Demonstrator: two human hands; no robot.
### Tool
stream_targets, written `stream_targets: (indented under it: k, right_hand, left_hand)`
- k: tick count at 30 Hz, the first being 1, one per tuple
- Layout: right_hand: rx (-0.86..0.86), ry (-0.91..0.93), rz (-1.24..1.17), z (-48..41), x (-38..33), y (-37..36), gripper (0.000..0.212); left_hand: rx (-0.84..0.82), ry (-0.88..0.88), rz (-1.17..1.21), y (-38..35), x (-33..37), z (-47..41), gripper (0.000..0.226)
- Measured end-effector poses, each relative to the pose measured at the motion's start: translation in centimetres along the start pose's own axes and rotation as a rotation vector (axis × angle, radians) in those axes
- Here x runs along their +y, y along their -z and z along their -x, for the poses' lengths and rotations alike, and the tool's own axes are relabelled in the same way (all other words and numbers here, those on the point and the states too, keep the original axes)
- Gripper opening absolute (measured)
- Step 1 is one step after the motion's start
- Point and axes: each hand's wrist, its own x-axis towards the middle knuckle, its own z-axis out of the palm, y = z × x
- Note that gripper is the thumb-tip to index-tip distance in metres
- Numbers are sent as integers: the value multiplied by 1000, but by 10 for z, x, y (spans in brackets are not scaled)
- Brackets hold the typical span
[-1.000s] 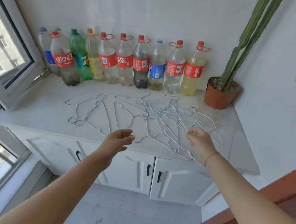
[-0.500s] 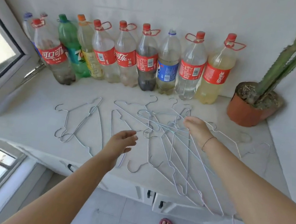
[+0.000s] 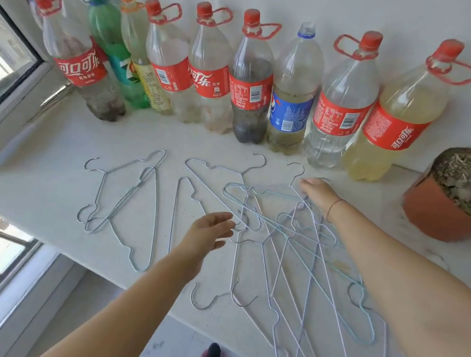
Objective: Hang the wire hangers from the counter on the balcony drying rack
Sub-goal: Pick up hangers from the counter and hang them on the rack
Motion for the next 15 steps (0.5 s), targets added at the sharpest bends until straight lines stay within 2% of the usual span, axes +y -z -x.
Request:
stream_targets:
  k: [3, 7, 9, 11, 15]
  right_hand:
    - [5, -23, 6, -6, 1, -5, 38]
    - [-17, -55, -63, -10, 3, -5, 36]
    - [-23, -70, -109, -8, 3, -4, 44]
    - [-18, -72, -173, -1, -1, -3, 50]
    - [-26, -37, -417, 37, -12, -3, 45]
  left_hand:
    - [-21, 8, -4, -9, 3, -8, 18]
    - [-58, 21, 3, -24, 7, -15, 22]
    - [-80, 38, 38, -34, 8, -18, 25]
    - [-111, 68, 120, -45, 8, -22, 28]
    - [-159, 146, 279, -69, 13, -28, 39]
